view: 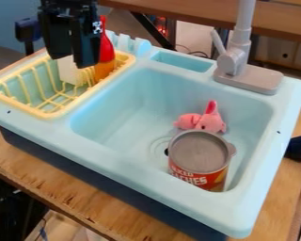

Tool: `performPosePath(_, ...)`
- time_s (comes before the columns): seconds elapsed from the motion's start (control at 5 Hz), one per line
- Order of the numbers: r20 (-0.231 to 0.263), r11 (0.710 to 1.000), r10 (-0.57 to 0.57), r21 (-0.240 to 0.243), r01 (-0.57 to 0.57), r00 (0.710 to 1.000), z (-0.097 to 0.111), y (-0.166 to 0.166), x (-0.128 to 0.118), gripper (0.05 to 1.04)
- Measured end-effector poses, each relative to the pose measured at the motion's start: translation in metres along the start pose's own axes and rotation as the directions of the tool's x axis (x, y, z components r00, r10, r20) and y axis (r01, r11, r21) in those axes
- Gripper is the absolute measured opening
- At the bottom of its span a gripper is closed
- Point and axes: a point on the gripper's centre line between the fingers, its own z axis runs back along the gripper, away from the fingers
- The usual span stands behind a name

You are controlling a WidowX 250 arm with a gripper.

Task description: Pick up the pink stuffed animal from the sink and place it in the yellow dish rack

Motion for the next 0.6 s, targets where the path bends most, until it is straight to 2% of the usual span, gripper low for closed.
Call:
performPosePath(0.2,-0.019,1.0,0.004,-0.01,-0.004,1.0,-0.008,0.001,0.001,1.007)
performPosePath(0.4,0.034,0.999,-0.048,0.019,0.047,0.998,-0.016,-0.012,0.022,1.007)
performPosePath(0.6,0.019,0.991,-0.133,0.023,0.132,0.991,-0.037,-0.029,0.045,1.007)
